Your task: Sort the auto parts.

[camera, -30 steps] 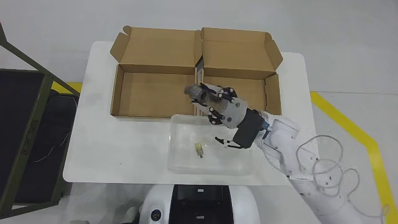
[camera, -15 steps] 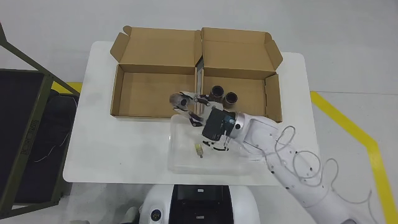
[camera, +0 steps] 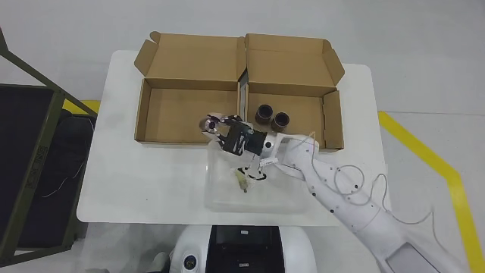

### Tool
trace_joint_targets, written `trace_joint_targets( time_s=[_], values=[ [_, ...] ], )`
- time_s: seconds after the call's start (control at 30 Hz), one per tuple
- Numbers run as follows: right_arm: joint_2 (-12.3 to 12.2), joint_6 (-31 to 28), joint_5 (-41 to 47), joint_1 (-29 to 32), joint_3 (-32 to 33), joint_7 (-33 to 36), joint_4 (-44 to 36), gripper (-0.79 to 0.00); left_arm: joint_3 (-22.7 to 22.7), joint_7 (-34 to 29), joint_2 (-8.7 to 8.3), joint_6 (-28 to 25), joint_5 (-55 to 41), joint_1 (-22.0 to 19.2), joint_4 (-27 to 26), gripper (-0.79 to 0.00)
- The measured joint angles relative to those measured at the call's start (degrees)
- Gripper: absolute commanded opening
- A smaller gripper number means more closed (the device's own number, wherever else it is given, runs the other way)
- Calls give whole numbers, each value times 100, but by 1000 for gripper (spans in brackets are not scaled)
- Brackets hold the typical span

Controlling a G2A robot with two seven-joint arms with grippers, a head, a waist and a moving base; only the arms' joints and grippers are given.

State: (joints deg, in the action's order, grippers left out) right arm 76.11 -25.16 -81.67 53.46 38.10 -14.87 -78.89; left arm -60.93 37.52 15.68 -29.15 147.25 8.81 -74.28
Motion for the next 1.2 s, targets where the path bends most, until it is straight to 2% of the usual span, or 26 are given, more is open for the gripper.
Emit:
trace_joint_targets(
  time_s=[0.3, 0.63, 1.0, 1.03, 1.07, 1.2],
  values=[
    [492, 44, 239, -687, -619, 212, 1057, -785, 0, 0, 0, 0, 0, 0, 0, 0],
    [1166, -63, 565, -1329, -1203, 297, 2339, -785, 0, 0, 0, 0, 0, 0, 0, 0],
    [1829, -196, 698, -1811, -1545, 305, 3565, -785, 0, 0, 0, 0, 0, 0, 0, 0],
    [1886, -207, 700, -1847, -1560, 305, 3681, -696, 0, 0, 0, 0, 0, 0, 0, 0],
    [1929, -218, 706, -1875, -1569, 308, 3764, -665, 0, 0, 0, 0, 0, 0, 0, 0],
    [2099, -286, 725, -1977, -1608, 354, 4091, -631, 0, 0, 0, 0, 0, 0, 0, 0]
  ],
)
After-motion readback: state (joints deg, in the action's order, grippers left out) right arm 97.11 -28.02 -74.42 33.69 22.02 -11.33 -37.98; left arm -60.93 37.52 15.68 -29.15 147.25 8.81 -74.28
